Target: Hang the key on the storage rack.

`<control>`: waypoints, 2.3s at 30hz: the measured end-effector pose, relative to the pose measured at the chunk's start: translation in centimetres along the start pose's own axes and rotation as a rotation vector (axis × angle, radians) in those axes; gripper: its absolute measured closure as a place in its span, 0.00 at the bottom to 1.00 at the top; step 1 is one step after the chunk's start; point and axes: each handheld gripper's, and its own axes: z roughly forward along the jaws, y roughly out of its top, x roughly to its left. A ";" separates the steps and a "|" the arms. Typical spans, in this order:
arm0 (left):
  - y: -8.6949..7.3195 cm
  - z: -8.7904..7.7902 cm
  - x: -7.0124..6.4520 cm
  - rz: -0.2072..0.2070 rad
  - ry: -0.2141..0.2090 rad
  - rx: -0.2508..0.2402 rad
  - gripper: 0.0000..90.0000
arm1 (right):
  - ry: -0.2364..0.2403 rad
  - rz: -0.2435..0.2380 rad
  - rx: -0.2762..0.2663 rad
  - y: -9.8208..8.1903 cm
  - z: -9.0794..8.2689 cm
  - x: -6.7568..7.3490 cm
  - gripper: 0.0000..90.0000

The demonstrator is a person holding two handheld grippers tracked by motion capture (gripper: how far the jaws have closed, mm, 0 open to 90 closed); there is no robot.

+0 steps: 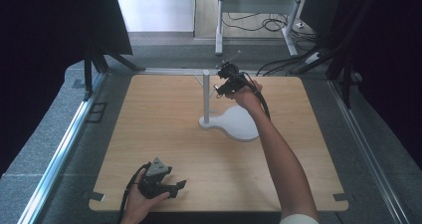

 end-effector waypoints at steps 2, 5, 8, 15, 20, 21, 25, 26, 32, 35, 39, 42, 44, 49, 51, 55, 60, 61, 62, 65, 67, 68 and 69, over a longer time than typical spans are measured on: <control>0.0 0.0 0.0 0.001 -0.001 0.000 0.28 | 0.002 -0.004 0.002 0.0 0.1 0.2 0.92; 0.0 0.1 0.0 0.002 -0.001 0.001 0.28 | 0.003 -0.011 0.005 -0.2 0.3 0.6 0.92; 0.0 0.1 0.0 0.001 0.000 0.003 0.28 | 0.012 -0.014 0.007 -0.5 0.5 1.1 0.92; -0.1 0.3 -0.1 0.004 -0.002 0.008 0.28 | 0.045 -0.026 0.003 -1.1 1.0 1.7 0.89; -0.1 0.4 -0.2 0.005 -0.003 0.012 0.28 | 0.053 -0.041 -0.005 -1.7 0.7 2.1 0.75; -0.1 0.5 -0.2 0.005 -0.003 0.013 0.28 | 0.051 -0.040 -0.010 -1.8 0.6 2.1 0.72; -0.1 0.7 -0.3 0.009 -0.002 0.018 0.28 | 0.067 -0.041 -0.034 -2.5 -0.2 2.2 0.66; -0.1 0.7 -0.4 0.010 -0.002 0.021 0.28 | 0.070 -0.041 -0.039 -2.8 -0.4 2.3 0.64; -0.1 1.0 -0.6 0.021 -0.001 0.027 0.28 | 0.080 -0.038 -0.064 -4.4 -1.7 2.3 0.59; -0.1 1.1 -0.7 0.025 -0.001 0.031 0.28 | 0.089 -0.042 -0.078 -5.3 -2.2 2.2 0.57; -0.1 1.3 -0.9 0.033 -0.002 0.040 0.28 | 0.107 -0.036 -0.100 -6.7 -2.8 2.1 0.57; -0.1 1.4 -1.0 0.037 -0.003 0.043 0.28 | 0.112 -0.022 -0.113 -7.9 -3.2 1.9 0.57; -0.1 1.4 -1.1 0.036 -0.003 0.046 0.28 | 0.115 -0.018 -0.130 -8.7 -3.5 1.8 0.57; -0.2 1.5 -1.3 0.039 -0.001 0.050 0.28 | 0.117 -0.007 -0.164 -11.1 -4.3 1.5 0.57; -0.1 1.6 -1.4 0.039 -0.001 0.051 0.28 | 0.123 -0.004 -0.181 -12.3 -4.5 1.4 0.56; -0.2 1.7 -1.3 0.041 0.002 0.055 0.28 | 0.135 0.007 -0.209 -15.3 -4.8 1.5 0.56; -0.2 1.7 -1.3 0.043 0.006 0.055 0.28 | 0.124 0.022 -0.229 -18.7 -5.0 1.7 0.55; -0.2 1.7 -1.3 0.042 0.007 0.054 0.28 | 0.123 0.026 -0.234 -19.3 -5.1 1.7 0.55; -0.2 1.6 -1.3 0.039 0.009 0.053 0.28 | 0.119 0.026 -0.238 -19.8 -5.1 1.7 0.55; -0.2 1.6 -1.4 0.040 0.013 0.055 0.28 | 0.127 0.043 -0.254 -21.5 -5.3 1.9 0.55; -0.2 1.7 -1.4 0.045 0.016 0.059 0.28 | 0.118 0.045 -0.255 -22.5 -5.3 2.1 0.55; -0.3 1.8 -1.4 0.044 0.015 0.062 0.28 | 0.118 0.047 -0.255 -22.8 -5.3 2.1 0.55; -0.3 1.9 -1.5 0.047 0.017 0.066 0.28 | 0.119 0.048 -0.257 -23.3 -5.3 2.2 0.55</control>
